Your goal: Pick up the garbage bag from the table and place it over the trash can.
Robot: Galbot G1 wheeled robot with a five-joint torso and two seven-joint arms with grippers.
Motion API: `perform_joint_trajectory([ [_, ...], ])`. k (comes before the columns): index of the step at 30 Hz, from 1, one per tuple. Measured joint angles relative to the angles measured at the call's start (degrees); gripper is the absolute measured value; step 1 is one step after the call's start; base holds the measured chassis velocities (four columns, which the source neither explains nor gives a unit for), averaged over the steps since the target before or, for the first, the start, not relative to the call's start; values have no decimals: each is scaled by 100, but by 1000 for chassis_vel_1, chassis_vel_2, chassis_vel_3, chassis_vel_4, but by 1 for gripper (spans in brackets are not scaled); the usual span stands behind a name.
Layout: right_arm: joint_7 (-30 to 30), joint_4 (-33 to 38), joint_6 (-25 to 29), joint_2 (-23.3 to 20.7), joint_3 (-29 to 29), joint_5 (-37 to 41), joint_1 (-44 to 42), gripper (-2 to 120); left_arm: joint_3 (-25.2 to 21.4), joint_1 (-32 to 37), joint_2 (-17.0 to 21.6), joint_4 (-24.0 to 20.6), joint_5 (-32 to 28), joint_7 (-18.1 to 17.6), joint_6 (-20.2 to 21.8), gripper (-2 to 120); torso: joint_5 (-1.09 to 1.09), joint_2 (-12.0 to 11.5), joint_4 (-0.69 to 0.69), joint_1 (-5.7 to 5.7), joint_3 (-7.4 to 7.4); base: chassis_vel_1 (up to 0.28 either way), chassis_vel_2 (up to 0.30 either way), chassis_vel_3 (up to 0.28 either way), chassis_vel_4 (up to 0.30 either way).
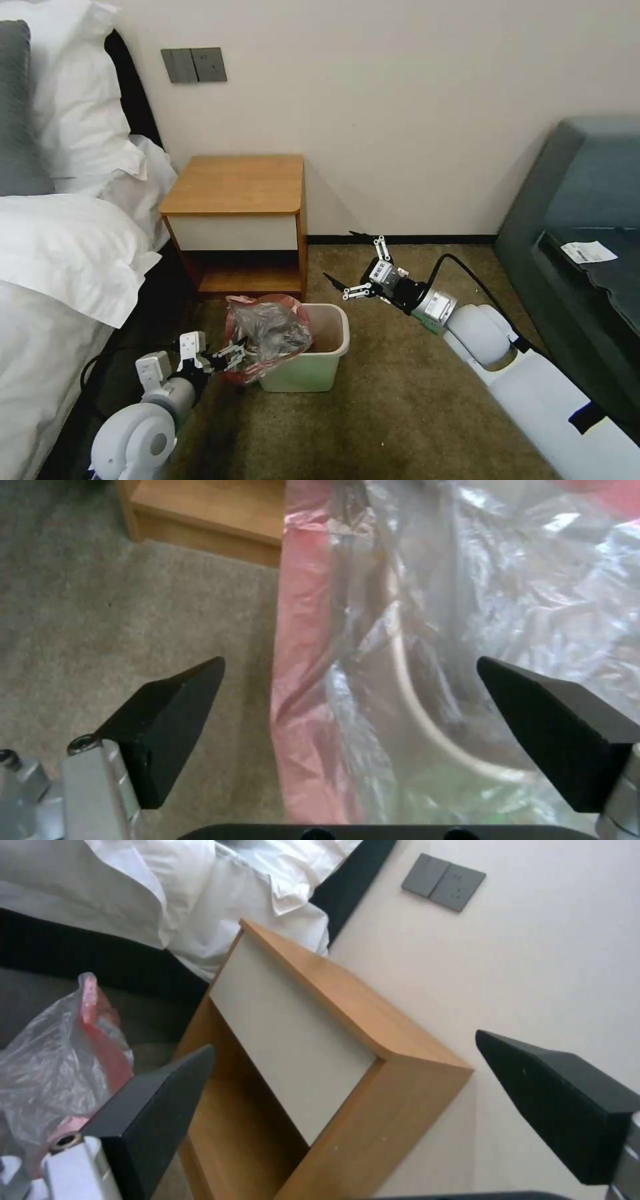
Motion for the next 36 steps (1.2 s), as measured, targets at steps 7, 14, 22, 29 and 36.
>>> perform_joint_trajectory([
  [7,3,0,24,-44,33,-3,-38,100,34,-110,42,159,58,-20,-2,95,0,0,0,0,0,0,0,0,0],
  [14,4,42,28,-59,37,-8,-54,100,183,-227,31,266,44,-11,44,95,0,0,0,0,0,0,0,0,0],
  [22,4,67,30,-45,42,-21,-111,100,240,-367,9,373,38,-1,137,93,0,0,0,-1,0,0,0,0,0],
  [29,-1,78,36,-16,42,-38,-145,100,308,-482,-44,478,38,-47,188,93,0,0,0,-1,0,0,0,0,0],
  [36,-4,108,49,-41,62,-37,-156,100,332,-525,-62,589,35,-55,232,82,0,0,0,-1,0,0,0,0,0],
])
